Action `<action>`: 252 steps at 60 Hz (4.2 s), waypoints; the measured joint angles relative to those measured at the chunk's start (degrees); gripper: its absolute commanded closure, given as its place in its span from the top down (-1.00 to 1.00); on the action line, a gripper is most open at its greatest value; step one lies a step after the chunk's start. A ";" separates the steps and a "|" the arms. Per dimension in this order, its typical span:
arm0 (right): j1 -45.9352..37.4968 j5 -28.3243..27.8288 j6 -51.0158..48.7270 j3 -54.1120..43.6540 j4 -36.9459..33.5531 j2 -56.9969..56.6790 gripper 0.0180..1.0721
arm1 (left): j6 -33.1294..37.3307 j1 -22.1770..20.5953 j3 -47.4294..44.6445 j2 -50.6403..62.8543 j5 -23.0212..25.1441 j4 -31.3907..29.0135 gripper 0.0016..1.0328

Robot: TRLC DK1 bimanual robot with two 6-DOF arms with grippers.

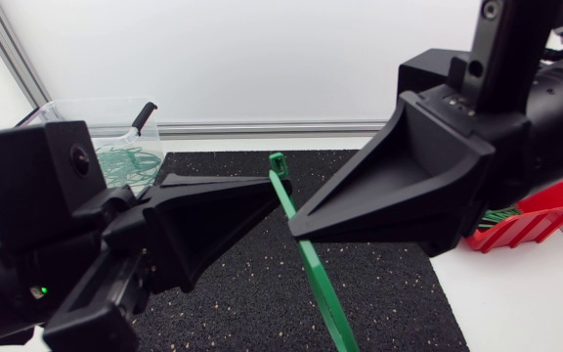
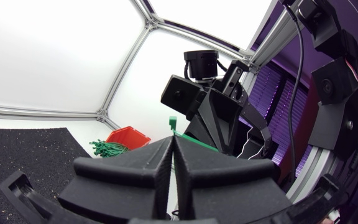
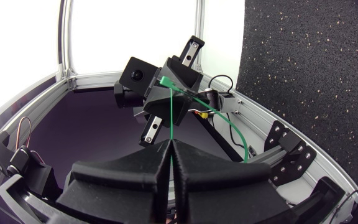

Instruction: Take a green cable tie from the red box, thread the tail through the head to close it, then place it in the transparent bin on the left.

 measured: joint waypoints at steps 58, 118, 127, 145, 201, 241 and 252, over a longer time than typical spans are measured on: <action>-0.77 0.44 0.00 0.70 0.81 -0.35 -0.89 | 0.00 0.94 -0.46 -0.57 0.90 0.00 -0.93; -0.77 0.61 0.00 0.50 1.14 -0.46 -0.89 | 0.00 1.25 -0.46 0.98 1.75 0.04 -0.93; -0.77 0.63 0.02 -0.42 1.25 -0.61 -0.89 | 0.00 1.29 -0.46 1.22 1.75 0.04 -0.93; -0.77 0.66 0.02 -1.44 1.49 -0.98 -0.89 | 0.00 1.99 -0.44 1.22 1.75 0.02 -0.93; -1.14 1.31 0.66 -2.67 3.63 -1.25 -0.89 | 0.00 1.99 -0.44 1.20 1.75 -0.02 -0.93; -1.57 1.53 1.16 -2.58 5.35 0.70 -0.89 | 0.00 1.44 -0.44 1.14 1.25 -0.96 -0.93; -1.57 1.75 2.19 -0.96 5.27 2.95 -0.89 | 0.35 1.44 -0.44 1.16 0.37 -0.94 -0.93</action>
